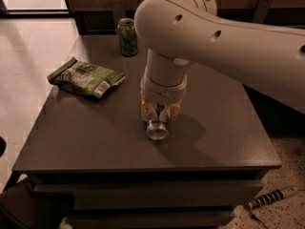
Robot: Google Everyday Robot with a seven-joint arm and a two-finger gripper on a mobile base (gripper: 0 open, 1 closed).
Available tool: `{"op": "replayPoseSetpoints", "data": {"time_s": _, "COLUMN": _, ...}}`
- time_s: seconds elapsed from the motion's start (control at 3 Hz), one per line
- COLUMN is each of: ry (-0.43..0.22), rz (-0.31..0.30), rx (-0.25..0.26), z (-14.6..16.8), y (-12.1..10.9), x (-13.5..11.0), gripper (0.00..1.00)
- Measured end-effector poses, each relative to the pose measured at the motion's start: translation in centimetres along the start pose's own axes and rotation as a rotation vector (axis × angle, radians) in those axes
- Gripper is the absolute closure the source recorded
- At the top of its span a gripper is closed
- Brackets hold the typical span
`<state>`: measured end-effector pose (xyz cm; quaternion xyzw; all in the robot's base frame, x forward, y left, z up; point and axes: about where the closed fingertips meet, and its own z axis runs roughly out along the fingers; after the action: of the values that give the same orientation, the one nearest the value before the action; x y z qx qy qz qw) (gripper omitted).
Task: Place redbull can upright
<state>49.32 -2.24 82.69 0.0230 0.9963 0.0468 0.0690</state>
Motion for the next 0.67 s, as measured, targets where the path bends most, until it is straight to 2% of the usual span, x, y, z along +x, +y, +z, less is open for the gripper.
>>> {"op": "replayPoseSetpoints", "data": {"time_s": 0.33, "ry": -0.001, "rz": -0.001, "rx": 0.000, "z": -0.1, "y": 0.0, "x": 0.0, "gripper": 1.00}}
{"op": "replayPoseSetpoints", "data": {"time_s": 0.67, "ry": -0.085, "rz": -0.016, "rx": -0.058, "z": -1.5, "y": -0.9, "x": -1.0, "gripper": 1.00}}
